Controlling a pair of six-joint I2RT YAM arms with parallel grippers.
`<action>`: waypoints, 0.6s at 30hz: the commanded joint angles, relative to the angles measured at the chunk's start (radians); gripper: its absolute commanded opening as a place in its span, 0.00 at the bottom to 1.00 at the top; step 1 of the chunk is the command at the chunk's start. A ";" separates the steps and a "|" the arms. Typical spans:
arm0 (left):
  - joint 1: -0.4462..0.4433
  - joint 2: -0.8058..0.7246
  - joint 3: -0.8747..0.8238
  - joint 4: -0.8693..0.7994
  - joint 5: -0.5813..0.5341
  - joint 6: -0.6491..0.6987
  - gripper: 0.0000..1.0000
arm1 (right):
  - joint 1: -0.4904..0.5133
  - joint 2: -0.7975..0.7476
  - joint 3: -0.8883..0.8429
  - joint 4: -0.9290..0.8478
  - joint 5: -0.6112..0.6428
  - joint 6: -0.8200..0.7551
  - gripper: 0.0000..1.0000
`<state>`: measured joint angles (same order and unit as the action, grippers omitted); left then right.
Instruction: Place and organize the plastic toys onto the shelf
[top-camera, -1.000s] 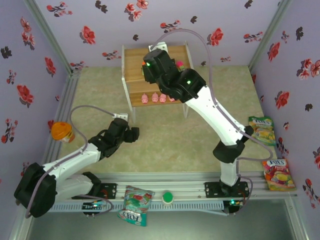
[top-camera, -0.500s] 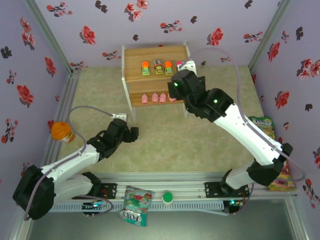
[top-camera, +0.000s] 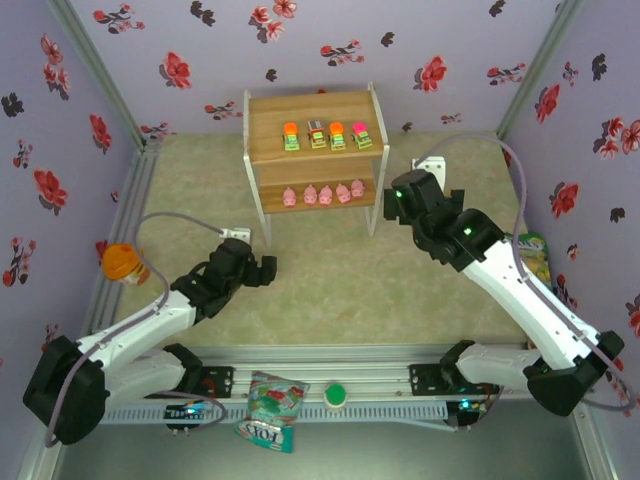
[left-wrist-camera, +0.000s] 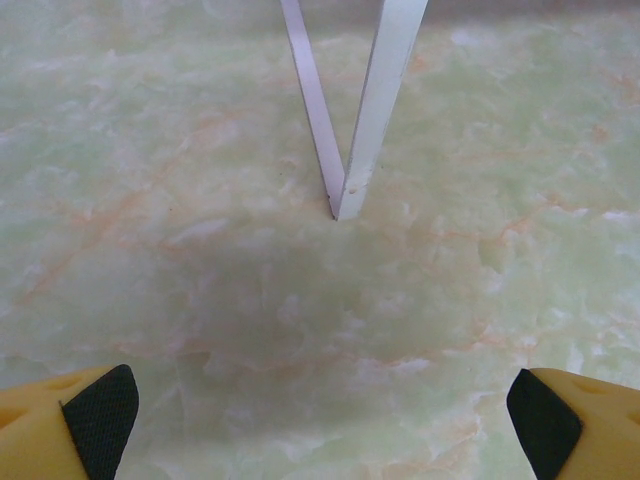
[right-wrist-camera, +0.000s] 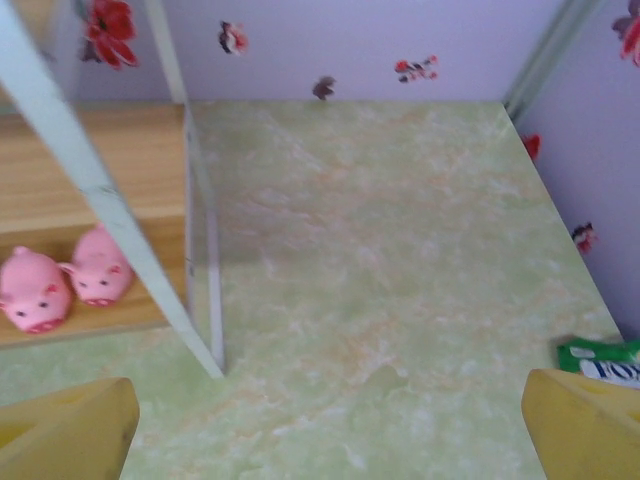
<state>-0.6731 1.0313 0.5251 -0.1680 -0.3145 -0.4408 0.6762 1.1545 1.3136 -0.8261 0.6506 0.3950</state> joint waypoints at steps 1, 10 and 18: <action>0.006 -0.027 0.040 -0.035 -0.020 0.016 1.00 | -0.031 -0.047 -0.044 0.022 -0.013 0.030 0.99; 0.018 -0.024 0.108 -0.074 -0.025 0.018 1.00 | -0.132 -0.124 -0.143 0.026 -0.049 0.041 0.99; 0.063 -0.057 0.162 -0.111 -0.147 -0.025 1.00 | -0.220 -0.177 -0.233 0.063 -0.054 0.044 0.99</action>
<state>-0.6357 1.0039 0.6491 -0.2443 -0.3748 -0.4427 0.4805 0.9993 1.1057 -0.7956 0.6018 0.4206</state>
